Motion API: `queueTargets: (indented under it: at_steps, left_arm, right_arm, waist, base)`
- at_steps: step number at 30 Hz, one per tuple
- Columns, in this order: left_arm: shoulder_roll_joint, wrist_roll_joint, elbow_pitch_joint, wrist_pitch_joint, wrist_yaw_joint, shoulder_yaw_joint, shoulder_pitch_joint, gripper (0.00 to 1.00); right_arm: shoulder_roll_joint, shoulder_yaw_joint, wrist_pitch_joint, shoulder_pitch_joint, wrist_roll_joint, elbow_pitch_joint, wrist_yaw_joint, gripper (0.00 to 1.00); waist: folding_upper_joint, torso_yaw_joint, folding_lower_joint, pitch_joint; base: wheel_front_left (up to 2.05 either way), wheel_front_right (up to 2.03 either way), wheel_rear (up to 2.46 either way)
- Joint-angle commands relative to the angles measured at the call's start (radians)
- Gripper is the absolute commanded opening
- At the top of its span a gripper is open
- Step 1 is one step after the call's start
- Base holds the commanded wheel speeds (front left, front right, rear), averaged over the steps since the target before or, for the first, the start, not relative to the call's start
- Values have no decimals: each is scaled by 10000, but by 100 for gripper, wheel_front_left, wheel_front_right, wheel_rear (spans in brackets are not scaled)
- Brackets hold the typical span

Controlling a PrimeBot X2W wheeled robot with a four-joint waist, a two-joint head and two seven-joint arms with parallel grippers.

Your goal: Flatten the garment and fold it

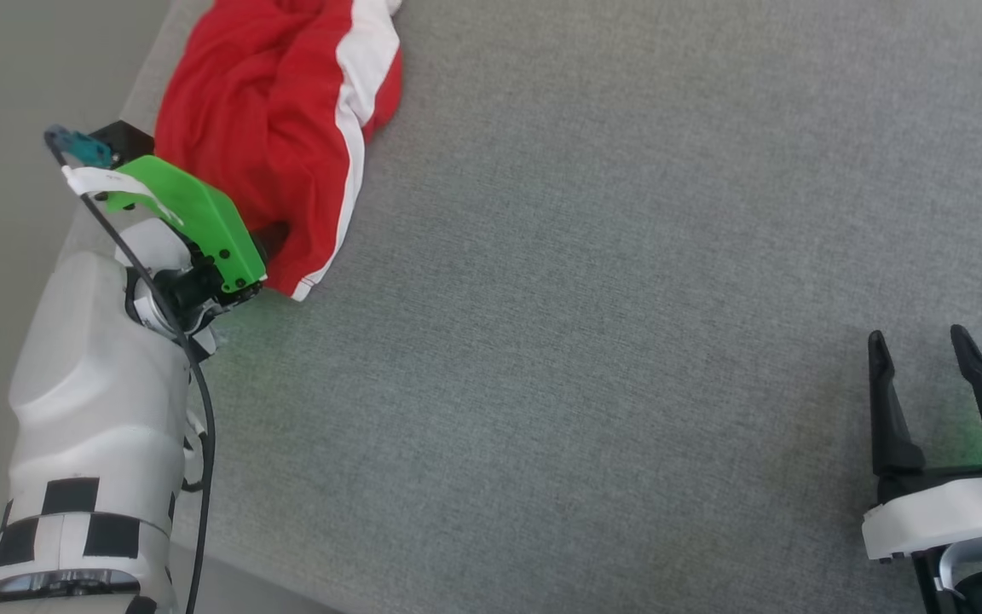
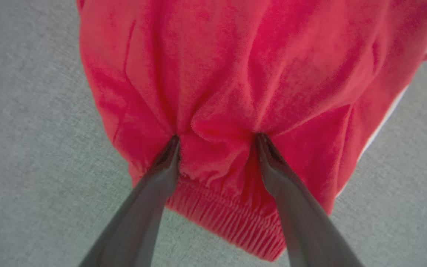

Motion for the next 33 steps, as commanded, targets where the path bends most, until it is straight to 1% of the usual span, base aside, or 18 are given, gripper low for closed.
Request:
queueTargets:
  at_steps: [1, 5, 8, 9, 10, 12, 16, 21, 23, 27, 33]
  left_arm:
    - [-105, -89, 97, 240, 99, -86, -94, 100]
    - [-446, -247, 277, 746, 196, -192, 120, 100]
    - [-612, -338, 347, 853, 316, -195, 250, 100]
    - [-652, -389, 305, 756, 315, -153, 259, 10]
    - [-663, -405, 225, 536, 284, -121, 252, 0]
    - [-700, -467, 122, 230, 240, -53, 225, 0]
    - [-652, -493, -299, -1172, 313, 277, -2, 0]
    - [-355, -298, -755, -2781, 378, 531, -519, 0]
    - [-188, -220, -912, -3289, 260, 568, -794, 0]
    - [130, -70, -1154, -3991, -22, 542, -1389, 0]
    - [492, 145, -1714, -4356, -375, 274, -2398, 0]
  right_arm:
    - [-41, -35, 52, 35, -88, -120, -15, 100]
    - [-68, -147, 136, 60, -102, -274, -15, 100]
    - [-84, -179, 215, 87, -119, -352, -15, 100]
    - [-84, -197, 228, 92, -123, -367, -15, 100]
    - [-87, -211, 244, 95, -122, -377, -15, 100]
    - [-109, -206, 259, 104, -112, -358, -15, 100]
    - [-129, -125, 230, 112, -57, -231, -15, 100]
    - [-101, 23, 107, 73, 79, 100, -15, 100]
    - [-76, 81, 7, 73, 132, 279, -15, 100]
    - [-25, 169, -221, 116, 255, 707, -15, 100]
    - [5, 317, -666, 151, 676, 1507, -15, 100]
  waist:
    - [0, -144, -2, 344]
    - [0, -17, -2, 482]
    - [0, 97, -2, 533]
    - [0, 138, -2, 533]
    - [0, 188, -2, 529]
    - [0, 280, -2, 479]
    - [0, 417, -2, 253]
    - [0, 426, -2, -290]
    - [0, 356, -2, -586]
    - [0, 104, -2, -1245]
    - [0, -502, -2, -2293]
  base:
    - [0, 0, 0]
    - [0, 0, 0]
    - [0, 0, 0]
    - [0, 0, 0]
    - [0, 0, 0]
    - [0, 0, 0]
    - [0, 0, 0]
    - [0, 0, 0]
    - [0, 0, 0]
    - [0, 0, 0]
    - [0, 0, 0]
